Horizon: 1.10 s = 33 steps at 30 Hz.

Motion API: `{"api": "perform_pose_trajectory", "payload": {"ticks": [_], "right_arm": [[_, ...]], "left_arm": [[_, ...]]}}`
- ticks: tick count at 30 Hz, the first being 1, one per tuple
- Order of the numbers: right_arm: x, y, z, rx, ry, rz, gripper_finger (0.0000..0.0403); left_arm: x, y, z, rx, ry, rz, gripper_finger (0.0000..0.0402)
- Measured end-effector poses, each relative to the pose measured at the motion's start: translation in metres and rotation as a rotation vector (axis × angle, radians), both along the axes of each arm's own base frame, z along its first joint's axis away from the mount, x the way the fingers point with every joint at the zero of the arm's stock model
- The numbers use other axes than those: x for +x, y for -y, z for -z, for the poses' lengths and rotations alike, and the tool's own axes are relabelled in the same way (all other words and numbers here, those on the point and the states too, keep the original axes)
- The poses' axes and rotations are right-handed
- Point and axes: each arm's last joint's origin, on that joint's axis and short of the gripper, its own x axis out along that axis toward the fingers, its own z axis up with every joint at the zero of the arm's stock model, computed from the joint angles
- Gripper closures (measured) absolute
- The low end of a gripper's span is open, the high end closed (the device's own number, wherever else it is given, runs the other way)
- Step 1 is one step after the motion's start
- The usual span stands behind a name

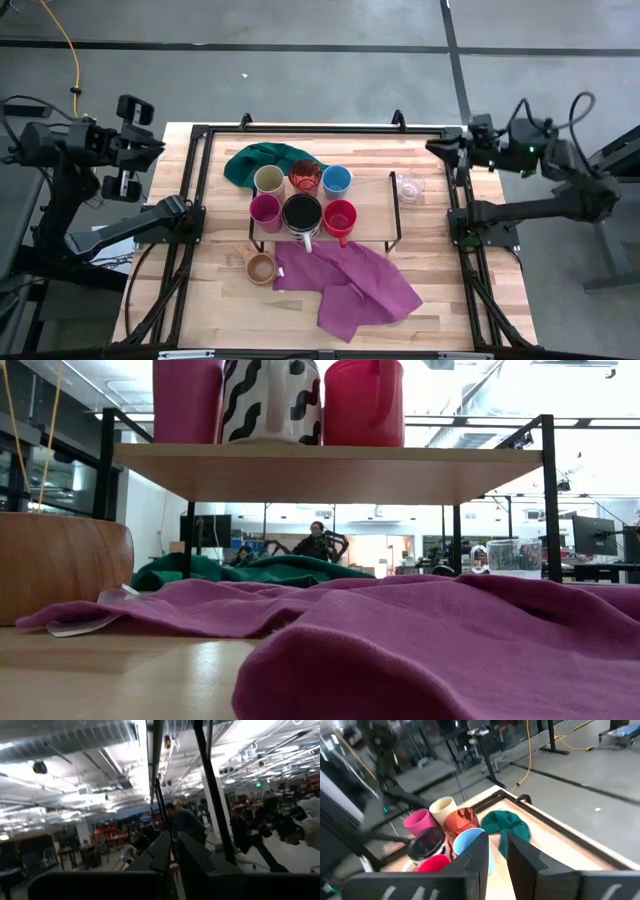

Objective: Stack small to large cups/mugs on shelf
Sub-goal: Put the transparent mug on the shelf

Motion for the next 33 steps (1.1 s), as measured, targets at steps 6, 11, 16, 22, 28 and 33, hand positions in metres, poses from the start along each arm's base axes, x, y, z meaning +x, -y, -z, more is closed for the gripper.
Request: {"api": "perform_pose_trajectory", "payload": {"ticks": [6, 11, 16, 22, 28, 33], "right_arm": [[-0.019, -0.003, 0.053, 0.159, 0.075, 0.037, 0.0345], [-0.030, -0.004, 0.087, 0.249, 0.089, 0.059, 0.0345], [-0.040, -0.005, 0.113, 0.310, 0.123, 0.103, 0.0345], [-0.051, -0.005, 0.150, 0.486, 0.211, 0.212, 0.0345], [-0.046, -0.003, 0.173, 0.609, 0.212, 0.312, 0.0345], [-0.044, -0.001, 0.177, 0.611, 0.164, 0.367, 0.0346]], "left_arm": [[-0.007, 0.009, 0.005, 0.018, -0.045, -0.019, 0.0378], [-0.022, 0.020, 0.019, -0.049, -0.136, -0.149, 0.0378], [-0.037, 0.034, 0.041, -0.130, -0.187, -0.269, 0.0378], [-0.060, 0.054, 0.059, -0.173, -0.165, -0.377, 0.0378], [-0.074, 0.065, 0.077, -0.254, -0.189, -0.490, 0.0378], [-0.074, 0.063, 0.086, -0.315, -0.247, -0.527, 0.0378]]}}
